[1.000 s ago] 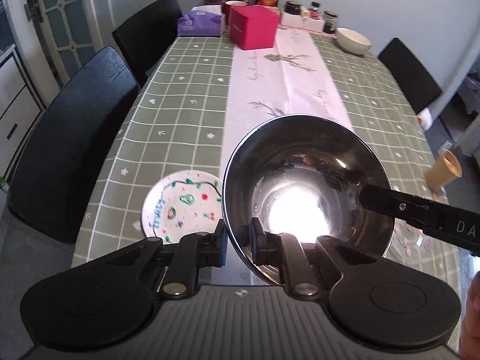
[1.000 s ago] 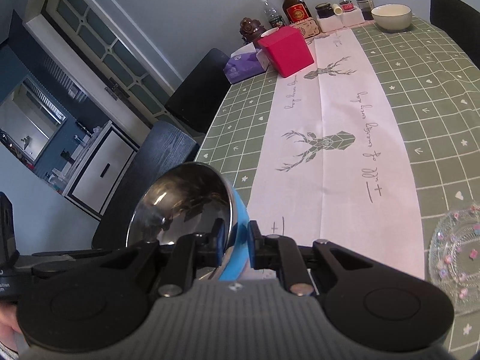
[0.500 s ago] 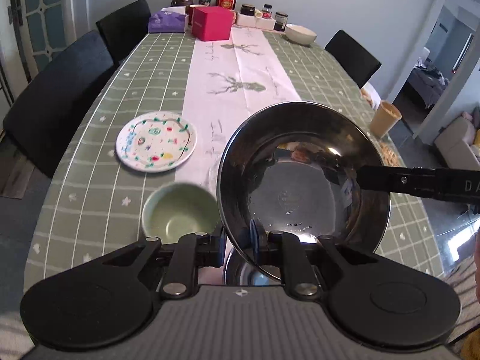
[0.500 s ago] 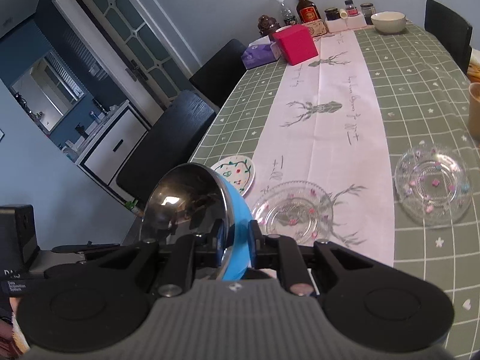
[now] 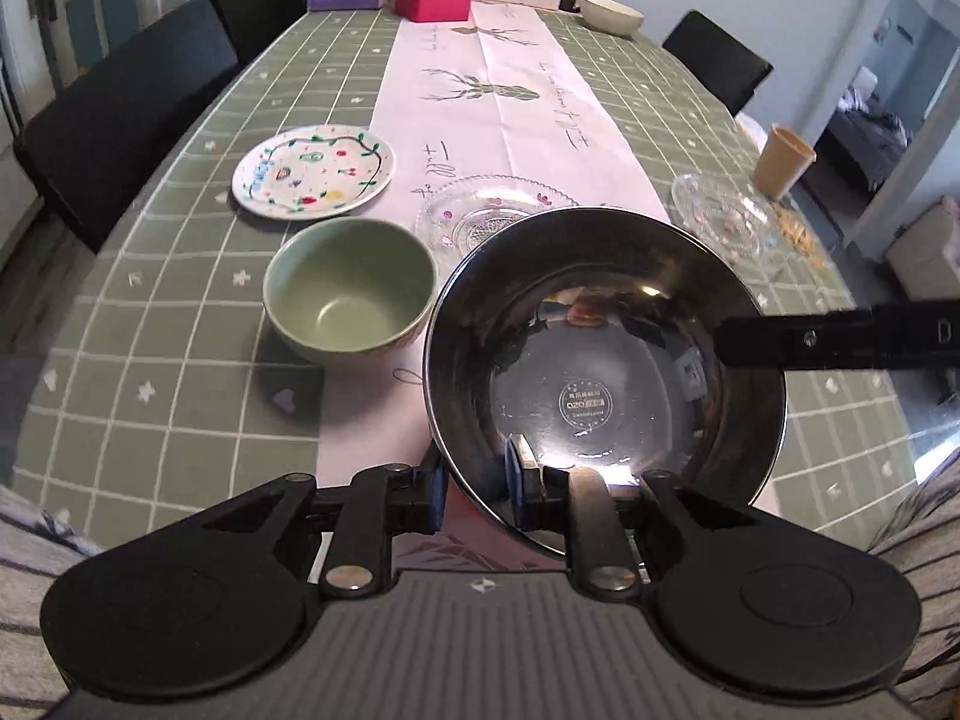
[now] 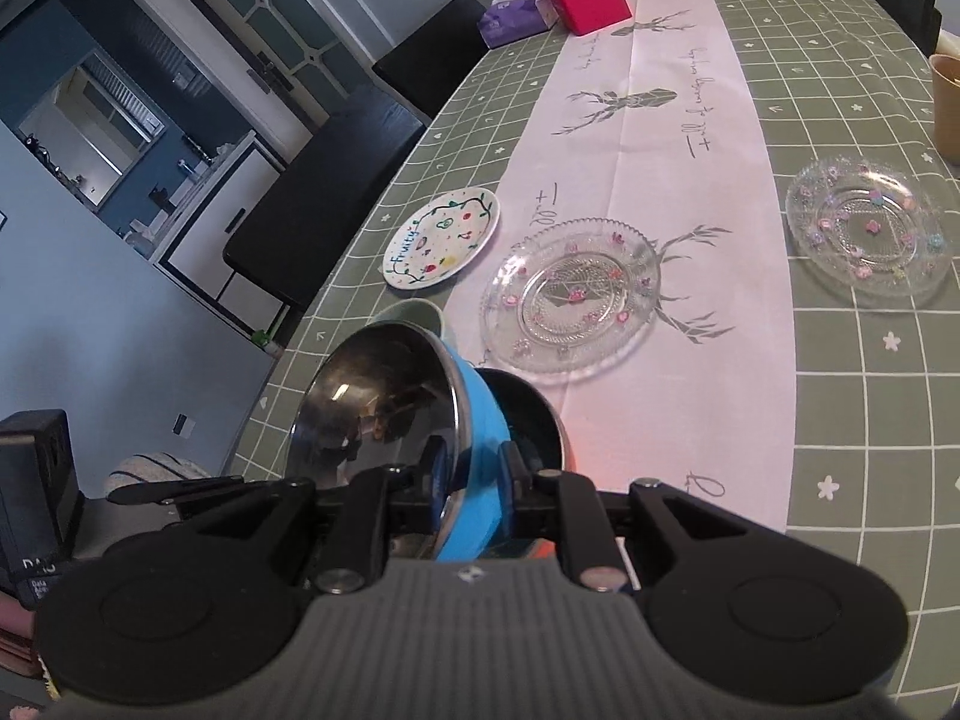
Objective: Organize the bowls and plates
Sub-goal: 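Lower the blue bowl into the orange bowl with both grippers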
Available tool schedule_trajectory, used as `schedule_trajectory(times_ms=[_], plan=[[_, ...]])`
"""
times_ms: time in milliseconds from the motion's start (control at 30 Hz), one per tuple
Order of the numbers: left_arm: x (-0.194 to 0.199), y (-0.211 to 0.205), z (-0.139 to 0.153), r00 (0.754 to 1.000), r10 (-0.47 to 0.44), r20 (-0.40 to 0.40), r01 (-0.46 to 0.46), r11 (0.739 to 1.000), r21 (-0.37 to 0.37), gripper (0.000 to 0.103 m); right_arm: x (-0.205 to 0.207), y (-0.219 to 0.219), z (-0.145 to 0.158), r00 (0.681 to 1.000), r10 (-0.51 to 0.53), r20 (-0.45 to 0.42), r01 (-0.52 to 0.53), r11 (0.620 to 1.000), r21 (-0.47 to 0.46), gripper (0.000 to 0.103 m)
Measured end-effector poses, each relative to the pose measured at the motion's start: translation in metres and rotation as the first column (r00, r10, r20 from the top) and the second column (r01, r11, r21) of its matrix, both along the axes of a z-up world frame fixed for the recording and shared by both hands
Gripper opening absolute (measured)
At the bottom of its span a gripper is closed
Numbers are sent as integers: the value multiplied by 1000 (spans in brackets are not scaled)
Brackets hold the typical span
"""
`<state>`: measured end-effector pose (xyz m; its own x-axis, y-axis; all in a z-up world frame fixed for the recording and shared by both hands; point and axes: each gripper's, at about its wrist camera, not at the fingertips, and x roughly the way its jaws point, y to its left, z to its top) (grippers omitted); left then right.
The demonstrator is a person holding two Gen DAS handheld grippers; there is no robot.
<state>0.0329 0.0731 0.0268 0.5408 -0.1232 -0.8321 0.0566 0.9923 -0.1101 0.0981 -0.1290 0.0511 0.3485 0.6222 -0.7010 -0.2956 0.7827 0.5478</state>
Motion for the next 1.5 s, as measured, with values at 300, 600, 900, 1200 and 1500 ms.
schedule_trajectory(times_ms=[300,600,900,1200,1500], plan=[[-3,-9,-3,998,21,54,-25,996,86,23,0,8,-13,1000,17,-16,-18,999,-42,16],[-4,-12,-8,998,10,65,-18,992,127,26,-6,15,-11,998,27,50,-22,994,-107,15],[-4,-18,-18,999,-2,54,-7,985,171,26,-5,21,-18,998,40,40,-35,991,-129,17],[-5,-17,-22,998,4,55,-13,985,172,27,-4,25,-26,999,46,25,-42,988,-147,17],[-2,-16,-25,999,-1,40,-5,991,133,57,0,25,-34,1000,23,15,-20,985,-173,32]])
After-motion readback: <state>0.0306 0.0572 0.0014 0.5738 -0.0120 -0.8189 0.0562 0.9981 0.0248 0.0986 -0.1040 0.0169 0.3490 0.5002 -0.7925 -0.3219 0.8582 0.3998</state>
